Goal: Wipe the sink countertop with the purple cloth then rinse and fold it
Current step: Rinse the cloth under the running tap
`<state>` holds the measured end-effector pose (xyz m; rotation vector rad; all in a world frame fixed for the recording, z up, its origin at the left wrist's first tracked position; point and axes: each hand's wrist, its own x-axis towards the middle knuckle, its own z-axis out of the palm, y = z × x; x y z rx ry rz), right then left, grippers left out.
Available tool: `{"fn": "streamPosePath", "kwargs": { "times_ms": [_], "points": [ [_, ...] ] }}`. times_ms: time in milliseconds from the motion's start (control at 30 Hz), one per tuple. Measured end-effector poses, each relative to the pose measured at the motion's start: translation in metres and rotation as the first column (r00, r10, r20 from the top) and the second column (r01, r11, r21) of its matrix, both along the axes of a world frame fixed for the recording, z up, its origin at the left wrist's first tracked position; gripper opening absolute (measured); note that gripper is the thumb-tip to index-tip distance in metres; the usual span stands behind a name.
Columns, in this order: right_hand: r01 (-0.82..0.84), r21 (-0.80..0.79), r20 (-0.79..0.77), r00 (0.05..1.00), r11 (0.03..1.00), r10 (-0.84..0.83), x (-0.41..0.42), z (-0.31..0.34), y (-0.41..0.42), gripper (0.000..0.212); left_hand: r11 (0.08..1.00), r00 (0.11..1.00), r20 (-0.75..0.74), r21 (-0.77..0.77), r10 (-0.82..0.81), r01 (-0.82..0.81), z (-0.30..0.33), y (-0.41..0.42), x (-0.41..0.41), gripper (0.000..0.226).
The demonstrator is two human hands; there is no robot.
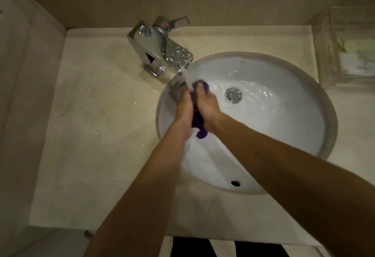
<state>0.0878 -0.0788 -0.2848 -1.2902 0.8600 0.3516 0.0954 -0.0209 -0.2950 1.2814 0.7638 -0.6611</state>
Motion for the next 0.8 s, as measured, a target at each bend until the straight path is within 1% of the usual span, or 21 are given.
{"fn": "streamPosePath", "kwargs": {
  "times_ms": [67,133,167,200,267,300,333,367,433,467,533,567,633,667,733,767,800],
  "points": [
    [0.016,0.003,-0.001,1.000,1.000,-0.016,0.004,0.004,-0.005,0.040,0.998,0.998,-0.028,0.032,-0.048,0.049,0.009,-0.001,0.001,0.044],
    [-0.053,-0.036,0.023,0.998,0.998,0.054,-0.005,0.001,-0.001,0.039,0.994,0.996,0.004,0.060,-0.092,0.091,0.012,0.005,0.009,0.040],
    [-0.089,-0.029,0.037,0.995,0.996,0.090,-0.011,0.002,0.003,0.041,0.992,0.994,0.001,0.060,-0.108,0.107,0.007,0.007,0.010,0.041],
    [-0.069,-0.020,0.041,0.997,0.997,0.070,-0.015,0.003,0.003,0.044,0.995,0.995,-0.012,0.041,-0.095,0.096,0.004,0.008,0.008,0.045],
    [0.009,0.008,0.017,1.000,1.000,-0.009,-0.007,0.002,-0.004,0.045,0.990,0.990,-0.047,0.033,-0.132,0.134,0.009,0.005,-0.006,0.055],
    [0.026,0.008,0.001,1.000,1.000,-0.026,-0.004,0.000,-0.007,0.044,0.990,0.988,-0.064,0.005,-0.140,0.141,0.009,0.002,-0.011,0.057],
    [-0.002,-0.006,-0.003,1.000,1.000,0.002,-0.005,-0.002,-0.007,0.043,0.991,0.988,-0.069,-0.029,-0.135,0.133,0.009,0.000,-0.013,0.060],
    [-0.032,-0.025,0.003,0.999,0.999,0.032,-0.008,-0.003,-0.004,0.043,0.992,0.990,-0.058,-0.026,-0.126,0.124,0.010,0.001,-0.011,0.062],
    [-0.090,-0.015,0.025,0.996,0.996,0.090,-0.020,-0.005,0.005,0.044,0.998,0.996,-0.071,-0.026,-0.052,0.051,0.010,0.003,-0.004,0.058],
    [-0.078,0.003,0.034,0.996,0.997,0.078,-0.021,-0.003,0.005,0.042,0.999,0.996,-0.079,-0.024,-0.029,0.027,0.009,0.003,-0.003,0.056],
    [-0.020,-0.021,0.022,1.000,1.000,0.020,-0.009,-0.003,-0.006,0.037,0.997,0.997,-0.044,-0.042,-0.062,0.060,0.000,0.001,-0.007,0.056],
    [-0.015,-0.036,0.010,1.000,0.999,0.016,-0.004,0.000,-0.012,0.039,0.997,0.996,-0.040,-0.032,-0.077,0.076,0.003,-0.002,-0.009,0.055],
    [-0.065,-0.051,-0.025,0.998,0.997,0.064,-0.002,0.004,-0.014,0.043,0.996,0.994,-0.075,-0.034,-0.081,0.078,0.010,0.000,-0.008,0.056],
    [-0.112,-0.058,-0.022,0.994,0.992,0.110,-0.005,0.005,-0.010,0.044,0.997,0.995,-0.089,-0.056,-0.049,0.044,0.015,0.001,-0.004,0.056],
    [-0.175,-0.033,0.001,0.985,0.984,0.175,-0.010,0.009,-0.003,0.044,0.999,0.998,-0.053,-0.036,-0.041,0.039,0.011,0.005,0.004,0.055],
    [-0.147,-0.014,-0.002,0.989,0.989,0.147,-0.009,0.012,-0.002,0.042,0.998,0.998,-0.022,-0.006,-0.064,0.064,0.013,0.004,0.004,0.056],
    [-0.090,-0.001,-0.012,0.996,0.996,0.090,-0.004,0.014,-0.004,0.039,0.996,0.996,-0.022,0.000,-0.089,0.089,0.013,0.001,0.002,0.053]
  ]
}}
